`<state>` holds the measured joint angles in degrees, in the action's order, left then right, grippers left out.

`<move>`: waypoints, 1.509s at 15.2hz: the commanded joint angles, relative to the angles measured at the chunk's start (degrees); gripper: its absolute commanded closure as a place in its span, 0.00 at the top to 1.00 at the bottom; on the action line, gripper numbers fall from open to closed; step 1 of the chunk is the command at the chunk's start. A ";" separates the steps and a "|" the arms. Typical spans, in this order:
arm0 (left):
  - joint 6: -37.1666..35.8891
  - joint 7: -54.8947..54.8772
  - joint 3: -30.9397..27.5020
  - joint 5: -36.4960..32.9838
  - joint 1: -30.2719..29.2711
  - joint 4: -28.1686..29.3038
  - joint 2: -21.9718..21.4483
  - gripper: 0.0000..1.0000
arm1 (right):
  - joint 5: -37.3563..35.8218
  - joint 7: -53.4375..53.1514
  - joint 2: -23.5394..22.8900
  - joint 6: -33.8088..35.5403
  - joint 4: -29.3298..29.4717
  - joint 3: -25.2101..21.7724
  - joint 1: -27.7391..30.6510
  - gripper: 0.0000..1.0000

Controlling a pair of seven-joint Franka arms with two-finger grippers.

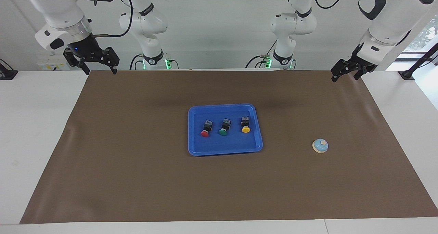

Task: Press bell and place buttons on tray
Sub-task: 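Move the left gripper toward the white dome bell again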

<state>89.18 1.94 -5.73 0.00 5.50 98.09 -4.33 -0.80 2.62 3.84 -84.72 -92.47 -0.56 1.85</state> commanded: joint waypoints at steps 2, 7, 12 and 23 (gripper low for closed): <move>-0.50 0.35 0.02 -0.18 -0.06 1.22 -1.38 1.00 | 1.24 -0.69 0.56 1.05 0.01 0.47 0.78 1.00; -0.50 0.35 0.02 -0.18 -0.06 1.22 -1.38 1.00 | 1.24 -0.69 0.56 1.05 0.01 0.47 0.78 1.00; -0.24 0.35 0.02 -0.18 -0.06 1.22 -1.38 1.00 | 1.24 -0.69 0.56 0.96 0.01 0.47 0.78 1.00; 13.98 -0.01 0.37 0.26 -0.06 3.68 2.38 0.00 | 1.24 -0.69 0.56 0.96 0.01 0.47 0.78 1.00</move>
<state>99.29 1.95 -5.46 0.00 5.51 100.55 -3.92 -0.80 2.62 3.84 -84.70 -92.47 -0.56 1.85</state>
